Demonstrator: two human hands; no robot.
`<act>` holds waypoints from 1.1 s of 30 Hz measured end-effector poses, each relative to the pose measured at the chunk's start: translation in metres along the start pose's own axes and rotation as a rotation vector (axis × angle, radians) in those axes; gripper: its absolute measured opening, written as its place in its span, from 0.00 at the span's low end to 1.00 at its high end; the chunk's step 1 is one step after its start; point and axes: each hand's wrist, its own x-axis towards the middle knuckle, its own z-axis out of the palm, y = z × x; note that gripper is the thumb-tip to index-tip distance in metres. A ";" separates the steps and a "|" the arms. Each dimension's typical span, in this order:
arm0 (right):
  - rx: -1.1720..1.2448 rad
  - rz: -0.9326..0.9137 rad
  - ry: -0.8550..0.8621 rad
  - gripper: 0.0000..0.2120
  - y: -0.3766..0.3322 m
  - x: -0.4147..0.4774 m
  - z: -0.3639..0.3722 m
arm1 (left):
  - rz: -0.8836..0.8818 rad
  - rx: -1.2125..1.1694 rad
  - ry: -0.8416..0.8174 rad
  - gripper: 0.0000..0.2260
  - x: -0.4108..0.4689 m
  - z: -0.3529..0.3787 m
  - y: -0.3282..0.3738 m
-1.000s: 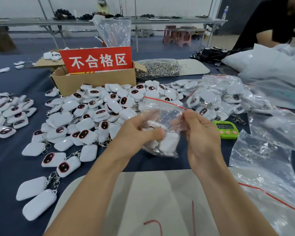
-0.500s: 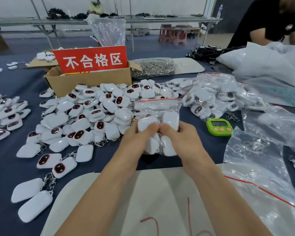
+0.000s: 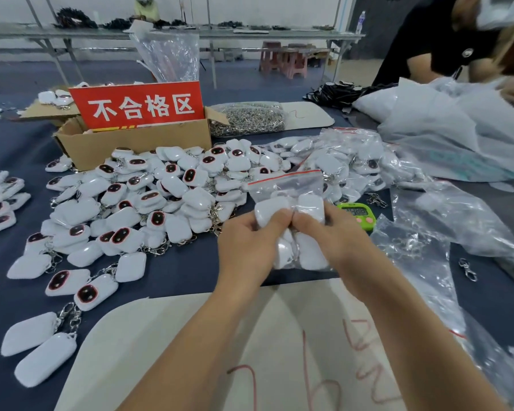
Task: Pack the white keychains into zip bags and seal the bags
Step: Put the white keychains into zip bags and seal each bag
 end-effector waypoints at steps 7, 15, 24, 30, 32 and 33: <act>-0.107 -0.042 0.415 0.10 -0.030 0.015 -0.083 | -0.169 -0.270 -0.473 0.14 -0.002 0.086 0.029; -0.351 -0.025 0.738 0.15 -0.024 0.034 -0.141 | 0.072 0.196 -0.397 0.23 -0.041 0.116 0.001; -0.413 -0.036 0.614 0.16 -0.011 0.004 -0.096 | 0.117 0.483 -0.449 0.25 -0.052 0.103 -0.004; -0.655 0.010 0.356 0.19 -0.006 -0.018 -0.071 | 0.053 0.270 -0.276 0.29 -0.024 0.066 0.009; -0.697 0.004 0.278 0.30 -0.001 -0.018 -0.054 | 0.029 0.208 -0.233 0.30 -0.011 0.045 0.010; -0.662 0.013 0.264 0.32 0.000 -0.018 -0.046 | 0.013 0.159 -0.219 0.31 -0.005 0.033 0.011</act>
